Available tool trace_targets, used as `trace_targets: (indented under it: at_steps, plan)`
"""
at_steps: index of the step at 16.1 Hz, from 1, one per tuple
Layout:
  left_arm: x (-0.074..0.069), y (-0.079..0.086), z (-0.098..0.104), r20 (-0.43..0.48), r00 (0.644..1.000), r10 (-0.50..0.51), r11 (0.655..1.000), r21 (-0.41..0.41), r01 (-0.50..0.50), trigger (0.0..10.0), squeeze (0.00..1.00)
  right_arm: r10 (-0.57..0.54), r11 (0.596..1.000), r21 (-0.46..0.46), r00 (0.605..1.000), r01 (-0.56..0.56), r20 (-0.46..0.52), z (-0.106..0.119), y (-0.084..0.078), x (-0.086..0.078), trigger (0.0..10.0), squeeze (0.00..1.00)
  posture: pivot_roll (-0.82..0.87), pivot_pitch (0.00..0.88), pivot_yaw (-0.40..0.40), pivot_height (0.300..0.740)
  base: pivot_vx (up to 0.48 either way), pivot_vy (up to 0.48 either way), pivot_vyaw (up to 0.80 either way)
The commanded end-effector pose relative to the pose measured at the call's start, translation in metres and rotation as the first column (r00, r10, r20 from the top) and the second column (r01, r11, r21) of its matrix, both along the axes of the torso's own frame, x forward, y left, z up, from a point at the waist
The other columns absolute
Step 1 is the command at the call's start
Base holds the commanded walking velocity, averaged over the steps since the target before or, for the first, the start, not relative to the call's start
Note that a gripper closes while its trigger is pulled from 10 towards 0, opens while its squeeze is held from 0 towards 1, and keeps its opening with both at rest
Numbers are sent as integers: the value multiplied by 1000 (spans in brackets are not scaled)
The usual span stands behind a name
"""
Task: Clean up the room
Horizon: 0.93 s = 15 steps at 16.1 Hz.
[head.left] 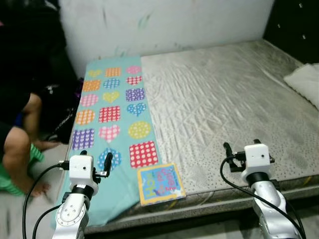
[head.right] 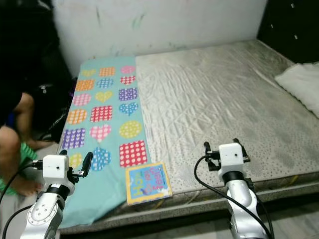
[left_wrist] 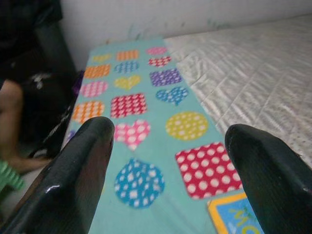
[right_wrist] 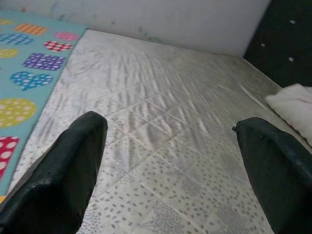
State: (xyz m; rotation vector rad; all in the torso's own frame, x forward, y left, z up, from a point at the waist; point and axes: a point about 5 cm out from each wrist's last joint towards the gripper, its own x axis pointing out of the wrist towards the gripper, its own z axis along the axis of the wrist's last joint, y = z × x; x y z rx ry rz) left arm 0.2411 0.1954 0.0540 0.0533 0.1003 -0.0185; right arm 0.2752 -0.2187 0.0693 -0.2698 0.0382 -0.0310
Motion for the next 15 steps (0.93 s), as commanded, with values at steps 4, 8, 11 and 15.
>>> trace_targets:
  at_steps: [4,8,11,15]
  plan:
    - [-7,8,-1,-2,999,32,999,10,-32,10000,0,50,999,3,998,-50,23,6,14,5,10000,0,-179,20,86,740,0,0,800]
    - [-8,10,-3,-17,996,84,996,-9,-84,10000,0,53,999,13,998,-53,19,7,13,8,10000,0,-162,25,60,740,0,0,0]
    - [-8,10,-2,-15,996,89,996,-24,-89,10000,0,57,998,13,998,-57,19,8,13,8,10000,0,-158,26,52,740,0,0,0]
    - [-8,10,-2,-17,996,91,996,-25,-91,10000,0,58,998,14,998,-58,19,8,13,9,10000,0,-158,26,52,740,0,0,0]
